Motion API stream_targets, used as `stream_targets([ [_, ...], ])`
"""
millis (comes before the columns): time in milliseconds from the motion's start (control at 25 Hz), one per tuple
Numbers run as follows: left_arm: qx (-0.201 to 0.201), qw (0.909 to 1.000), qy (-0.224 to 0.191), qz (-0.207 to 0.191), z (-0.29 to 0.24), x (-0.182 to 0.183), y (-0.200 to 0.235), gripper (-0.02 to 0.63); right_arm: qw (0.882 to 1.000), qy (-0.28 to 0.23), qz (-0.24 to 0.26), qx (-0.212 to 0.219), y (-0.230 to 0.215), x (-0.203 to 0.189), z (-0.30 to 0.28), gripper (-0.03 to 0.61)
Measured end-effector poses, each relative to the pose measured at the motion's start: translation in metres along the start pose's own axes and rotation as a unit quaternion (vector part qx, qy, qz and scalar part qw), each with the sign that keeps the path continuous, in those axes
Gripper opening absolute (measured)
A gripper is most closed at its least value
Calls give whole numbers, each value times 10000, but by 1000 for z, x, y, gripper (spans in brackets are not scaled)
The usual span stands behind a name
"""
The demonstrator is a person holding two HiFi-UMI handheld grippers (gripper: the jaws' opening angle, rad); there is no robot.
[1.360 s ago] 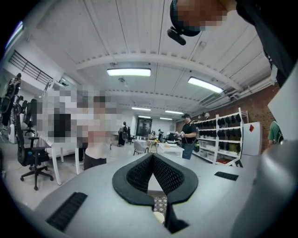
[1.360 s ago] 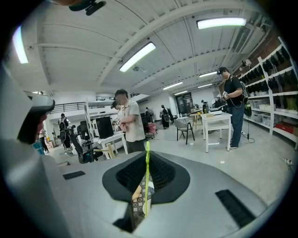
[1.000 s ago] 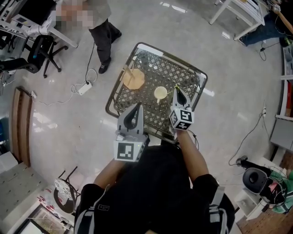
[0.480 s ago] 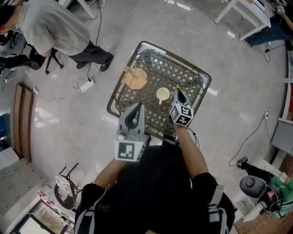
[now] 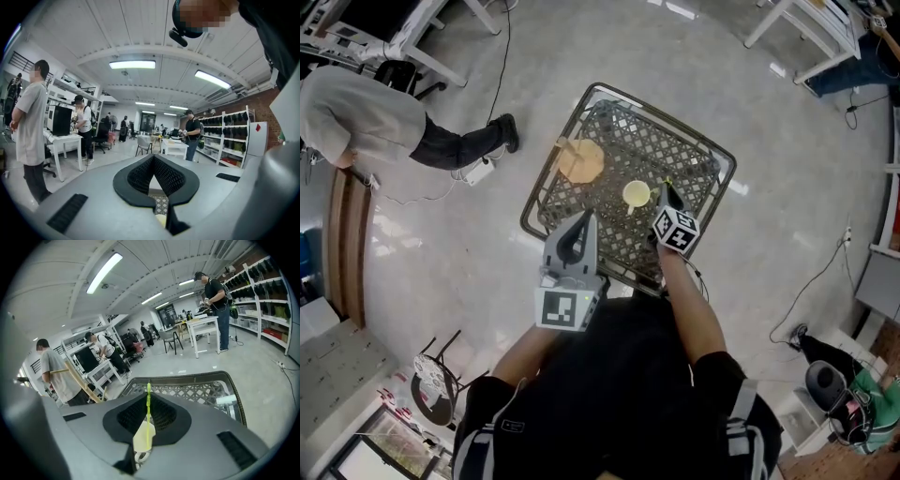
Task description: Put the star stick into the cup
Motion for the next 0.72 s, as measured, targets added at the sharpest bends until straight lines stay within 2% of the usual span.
stream_targets([
  [720, 88, 9999, 68, 113, -2, -4, 2, 15, 9976, 251, -592, -256, -31, 1, -16, 21],
])
Point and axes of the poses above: the fingertips, and each gripper's own axes: z backward along the fingers, y to its left, x out of its top, the point moved 6 cm from there along z, backward along the fingers
